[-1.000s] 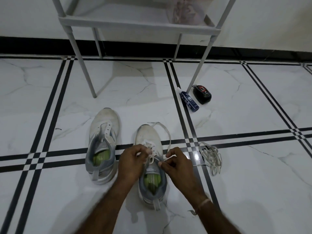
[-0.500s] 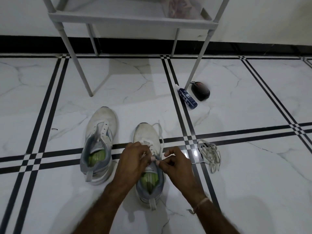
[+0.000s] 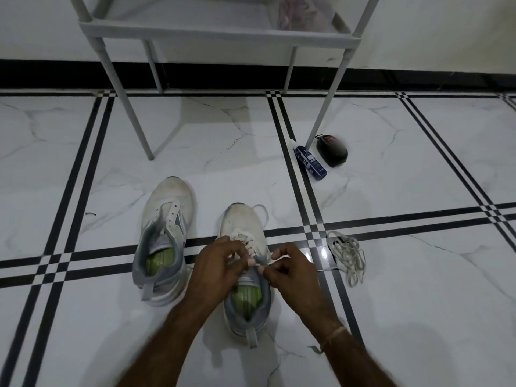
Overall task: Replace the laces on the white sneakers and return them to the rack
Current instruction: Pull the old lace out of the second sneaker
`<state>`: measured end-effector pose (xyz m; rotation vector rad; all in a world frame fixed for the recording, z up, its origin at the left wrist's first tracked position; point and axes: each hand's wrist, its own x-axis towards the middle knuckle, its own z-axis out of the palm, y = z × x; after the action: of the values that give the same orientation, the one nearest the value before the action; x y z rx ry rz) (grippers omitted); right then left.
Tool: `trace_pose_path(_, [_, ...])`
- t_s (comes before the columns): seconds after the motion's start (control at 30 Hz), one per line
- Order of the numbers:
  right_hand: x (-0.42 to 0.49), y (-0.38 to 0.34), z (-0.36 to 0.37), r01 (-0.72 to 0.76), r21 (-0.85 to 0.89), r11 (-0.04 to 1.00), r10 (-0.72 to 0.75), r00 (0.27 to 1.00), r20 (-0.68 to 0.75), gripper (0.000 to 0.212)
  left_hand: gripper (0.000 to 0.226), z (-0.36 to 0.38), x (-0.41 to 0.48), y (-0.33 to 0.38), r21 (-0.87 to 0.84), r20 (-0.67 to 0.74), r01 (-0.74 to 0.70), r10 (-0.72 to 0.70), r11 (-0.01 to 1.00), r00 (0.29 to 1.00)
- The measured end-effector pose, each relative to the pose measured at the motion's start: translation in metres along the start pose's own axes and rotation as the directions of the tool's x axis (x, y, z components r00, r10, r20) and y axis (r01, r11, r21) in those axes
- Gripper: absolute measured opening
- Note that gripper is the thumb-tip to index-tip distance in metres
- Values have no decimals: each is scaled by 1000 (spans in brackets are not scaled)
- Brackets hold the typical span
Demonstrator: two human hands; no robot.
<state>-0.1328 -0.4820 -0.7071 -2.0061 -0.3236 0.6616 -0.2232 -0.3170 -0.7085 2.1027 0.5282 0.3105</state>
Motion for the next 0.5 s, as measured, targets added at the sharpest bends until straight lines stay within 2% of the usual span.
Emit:
trace_pose_path(0.07, [-1,0,0,2,-4,1000,-2,1000,-2,29,21,4,-1,1,-266,-82,169,-197,949,977])
trace_pose_path(0.1, [-1,-1,-1,1,-6,1000,-1,1000,-3,29,25,4,1,0,-452,-92,267,-342,851,935])
trace_pose_path(0.13, [-1,-1,0,2,-5,1000,-2,1000,-3,29,27,4,5,-2,-650,-52,355,-506,672,861])
trace_pose_path(0.17, [-1,-2,0,5,-7,1000,-5,1000,-3,29,28,1,9,-1,-817,35,387,-633,428,773])
trace_pose_path(0.2, [-1,-2,1,9,-13,1000,-9,1000,-2,29,29,-2,12,0,-907,120,365,-702,209,701])
trace_pose_path(0.23, [-1,-2,2,13,-23,1000,-13,1000,1,29,30,-2,13,1,-935,176,344,-734,84,656])
trace_pose_path(0.27, [-1,-2,3,18,-32,999,-18,1000,5,28,31,0,12,3,-931,178,354,-744,85,645])
trace_pose_path(0.3, [-1,-2,3,22,-33,999,-21,1000,9,27,29,1,8,6,-884,100,395,-723,251,683])
trace_pose_path(0.33, [-2,-2,3,21,-28,999,-21,1000,13,26,24,4,1,6,-722,-31,417,-628,552,778])
trace_pose_path(0.37, [-2,-2,3,16,-19,1000,-16,1000,15,26,16,5,-6,3,-450,-106,361,-451,817,886])
trace_pose_path(0.4, [-2,-2,2,11,-8,1000,-11,1000,16,25,11,5,-9,-2,-194,-90,236,-257,952,962])
trace_pose_path(0.43, [-2,-2,2,5,-1,1000,-5,1000,17,25,14,3,-11,-7,-45,-30,113,-115,993,993])
trace_pose_path(0.5, [-1,-1,2,-5,3,1000,4,1000,19,26,20,-1,-4,-13,46,19,-20,20,999,1000])
